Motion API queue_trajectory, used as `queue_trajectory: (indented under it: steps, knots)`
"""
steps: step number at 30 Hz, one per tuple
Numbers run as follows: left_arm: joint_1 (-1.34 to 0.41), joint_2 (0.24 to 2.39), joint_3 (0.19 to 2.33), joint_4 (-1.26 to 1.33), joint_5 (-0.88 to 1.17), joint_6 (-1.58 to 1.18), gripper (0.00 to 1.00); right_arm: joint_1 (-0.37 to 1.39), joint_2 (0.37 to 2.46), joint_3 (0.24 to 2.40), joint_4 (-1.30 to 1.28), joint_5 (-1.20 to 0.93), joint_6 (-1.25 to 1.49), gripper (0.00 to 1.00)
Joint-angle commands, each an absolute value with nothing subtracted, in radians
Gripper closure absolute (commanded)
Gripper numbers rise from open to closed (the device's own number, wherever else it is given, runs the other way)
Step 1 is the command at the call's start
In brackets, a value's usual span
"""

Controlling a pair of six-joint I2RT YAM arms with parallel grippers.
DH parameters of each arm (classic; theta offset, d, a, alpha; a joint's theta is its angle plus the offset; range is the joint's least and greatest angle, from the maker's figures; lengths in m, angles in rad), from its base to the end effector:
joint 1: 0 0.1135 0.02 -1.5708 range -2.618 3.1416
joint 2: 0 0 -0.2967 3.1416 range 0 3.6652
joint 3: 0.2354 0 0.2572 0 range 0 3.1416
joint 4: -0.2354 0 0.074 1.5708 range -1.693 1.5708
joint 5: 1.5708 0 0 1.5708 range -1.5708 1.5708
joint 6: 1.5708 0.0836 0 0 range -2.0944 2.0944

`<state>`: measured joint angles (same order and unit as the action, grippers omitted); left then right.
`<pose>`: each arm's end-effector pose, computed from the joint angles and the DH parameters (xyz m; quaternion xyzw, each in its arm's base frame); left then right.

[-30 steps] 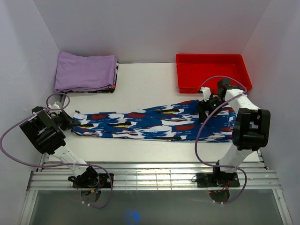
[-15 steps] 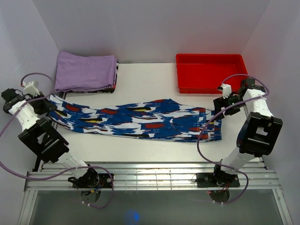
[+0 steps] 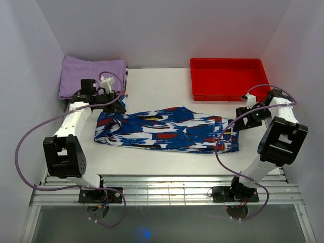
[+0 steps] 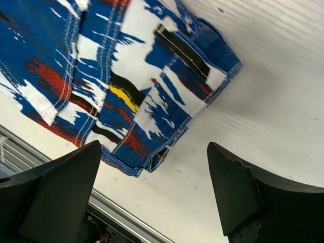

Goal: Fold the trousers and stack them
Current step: Fold the trousers

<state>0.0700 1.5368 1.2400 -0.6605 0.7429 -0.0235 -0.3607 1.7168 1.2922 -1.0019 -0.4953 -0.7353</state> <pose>0.3478 -0.0323 0.2834 0.0680 0.8925 -0.3394 0.2893 0.3293 -0.0818 0.2127 -0.1974 0.9468 0.1723 0.1870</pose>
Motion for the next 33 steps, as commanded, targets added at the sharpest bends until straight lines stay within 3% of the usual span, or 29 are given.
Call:
queue_trajectory:
  steps: [1, 12, 23, 24, 25, 29, 33]
  knots:
    - [-0.072, 1.494, 1.200, -0.474, 0.640, -0.238, 1.00, -0.425, 1.756, 1.325, -1.054, -0.518, -0.712, 0.10]
    - [-0.415, 1.641, 1.155, -0.232, 0.378, -0.469, 1.00, -0.459, 1.802, 1.238, -1.016, -0.543, -0.672, 0.10]
    - [-0.525, 1.864, 1.184, -0.160, 0.286, -0.557, 1.00, -0.459, 1.810, 1.253, -1.026, -0.548, -0.673, 0.10]
    - [-0.535, 1.868, 1.177, -0.155, 0.276, -0.554, 0.97, -0.459, 1.812, 1.258, -1.028, -0.546, -0.675, 0.10]
    - [-0.537, 1.873, 1.175, -0.152, 0.278, -0.552, 0.76, -0.459, 1.810, 1.261, -1.037, -0.548, -0.678, 0.10]
    - [-0.537, 1.821, 1.169, -0.158, 0.299, -0.520, 0.33, -0.459, 1.798, 1.279, -1.055, -0.561, -0.698, 0.10]
    - [-0.538, 1.685, 1.181, -0.147, 0.391, -0.441, 0.13, -0.459, 1.775, 1.318, -1.075, -0.598, -0.715, 0.10]
